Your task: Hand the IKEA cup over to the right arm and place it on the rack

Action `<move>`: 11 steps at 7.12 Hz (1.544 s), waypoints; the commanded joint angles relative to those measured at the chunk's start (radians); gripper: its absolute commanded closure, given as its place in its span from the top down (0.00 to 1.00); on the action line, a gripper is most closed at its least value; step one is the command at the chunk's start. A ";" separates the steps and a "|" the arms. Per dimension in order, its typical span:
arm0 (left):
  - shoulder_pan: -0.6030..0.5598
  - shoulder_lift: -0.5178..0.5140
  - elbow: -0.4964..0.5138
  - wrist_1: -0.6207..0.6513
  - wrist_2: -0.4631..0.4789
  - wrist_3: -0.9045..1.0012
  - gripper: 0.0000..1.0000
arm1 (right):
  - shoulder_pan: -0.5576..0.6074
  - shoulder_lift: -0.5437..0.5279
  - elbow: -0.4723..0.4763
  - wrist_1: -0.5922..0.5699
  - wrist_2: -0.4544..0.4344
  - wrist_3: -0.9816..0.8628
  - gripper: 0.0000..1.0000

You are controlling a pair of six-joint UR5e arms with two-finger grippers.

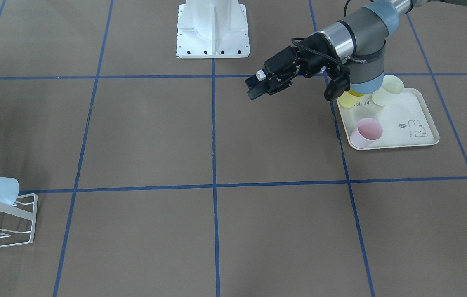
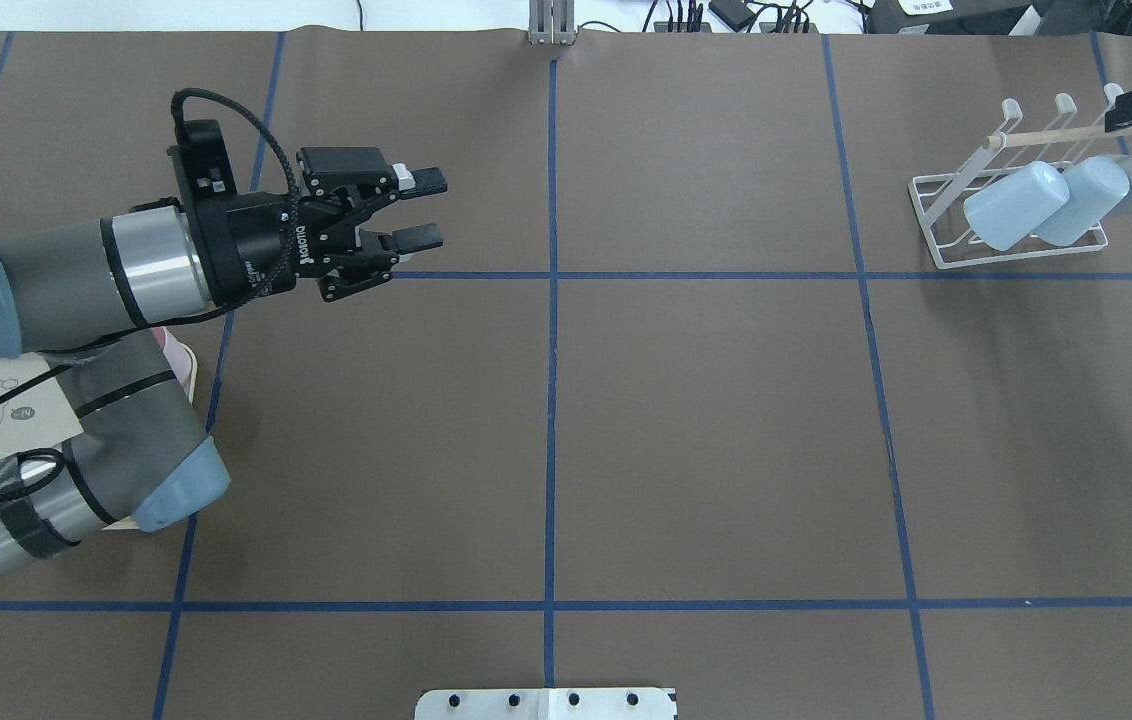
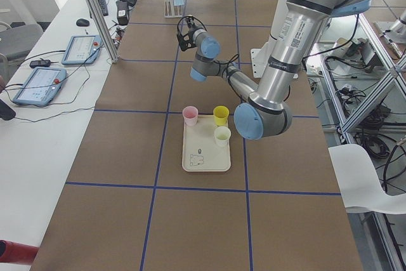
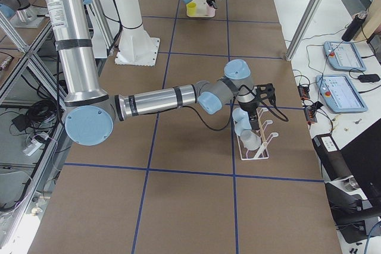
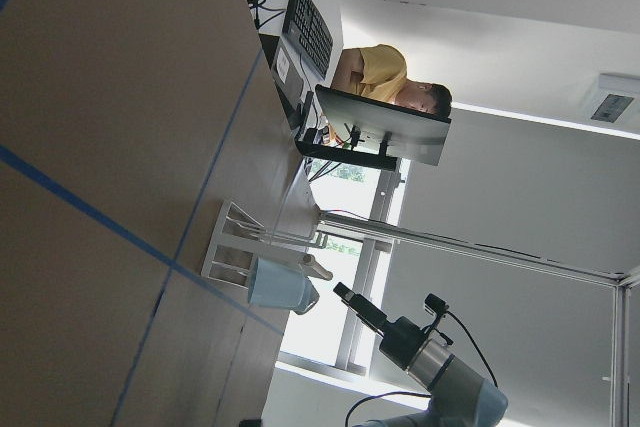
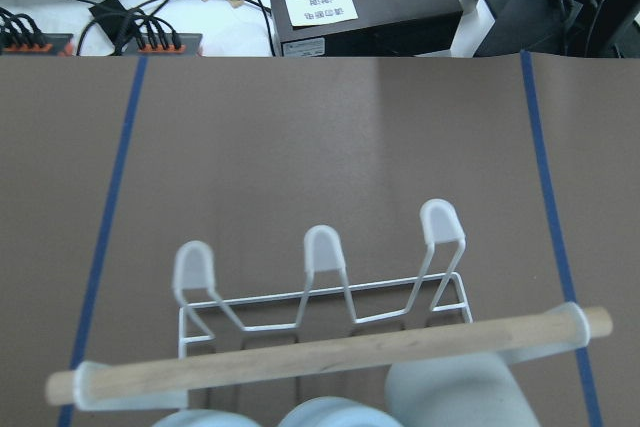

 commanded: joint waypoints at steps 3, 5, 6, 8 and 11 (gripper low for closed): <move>-0.238 0.331 -0.077 0.238 -0.194 0.620 0.63 | -0.006 -0.073 0.121 -0.002 0.031 0.054 0.99; -0.261 0.567 -0.276 0.549 -0.175 0.974 0.63 | -0.009 -0.074 0.125 0.000 0.033 0.054 0.99; -0.260 0.643 -0.316 0.632 -0.170 1.005 0.64 | -0.012 -0.074 0.124 0.000 0.033 0.054 0.99; -0.234 0.798 -0.366 0.652 -0.179 1.010 0.66 | -0.013 -0.074 0.121 0.000 0.030 0.054 0.99; -0.139 0.824 -0.358 0.739 -0.204 0.994 0.75 | -0.018 -0.079 0.116 0.000 0.028 0.054 0.99</move>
